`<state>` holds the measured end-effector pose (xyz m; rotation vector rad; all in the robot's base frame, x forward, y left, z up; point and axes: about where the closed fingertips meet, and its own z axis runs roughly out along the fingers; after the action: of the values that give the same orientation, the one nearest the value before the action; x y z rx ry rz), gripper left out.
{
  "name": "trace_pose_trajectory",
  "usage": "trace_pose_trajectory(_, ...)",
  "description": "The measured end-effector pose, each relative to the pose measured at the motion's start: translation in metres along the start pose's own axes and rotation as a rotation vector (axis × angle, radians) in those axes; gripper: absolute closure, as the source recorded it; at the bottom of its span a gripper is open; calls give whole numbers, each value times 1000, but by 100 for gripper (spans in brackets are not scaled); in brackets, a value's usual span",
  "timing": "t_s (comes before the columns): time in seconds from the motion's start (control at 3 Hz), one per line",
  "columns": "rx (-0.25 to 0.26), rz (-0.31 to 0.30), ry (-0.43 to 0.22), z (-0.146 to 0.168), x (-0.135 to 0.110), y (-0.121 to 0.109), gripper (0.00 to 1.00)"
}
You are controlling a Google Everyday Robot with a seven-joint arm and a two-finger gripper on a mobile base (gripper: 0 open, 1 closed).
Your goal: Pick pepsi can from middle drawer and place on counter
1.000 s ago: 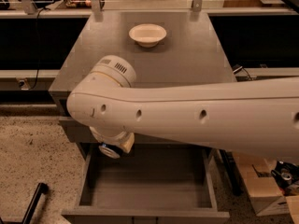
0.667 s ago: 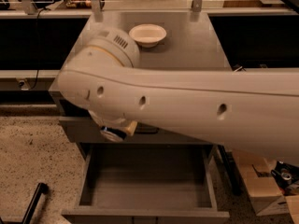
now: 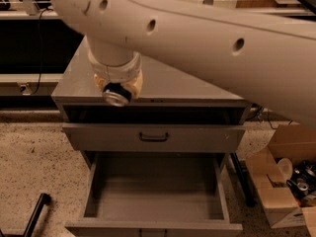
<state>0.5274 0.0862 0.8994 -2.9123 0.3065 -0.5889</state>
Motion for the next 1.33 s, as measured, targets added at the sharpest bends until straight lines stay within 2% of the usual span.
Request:
trace_pose_trajectory(0.33, -5, 43, -9, 3, 37, -4, 100)
trace_pose_trajectory(0.67, -41, 126, -34, 16, 75, 16, 100)
trace_pose_trajectory(1.0, -76, 209, -73, 24, 107, 48, 100)
trace_pose_trajectory(1.33, -95, 284, -124, 28, 125, 79, 100)
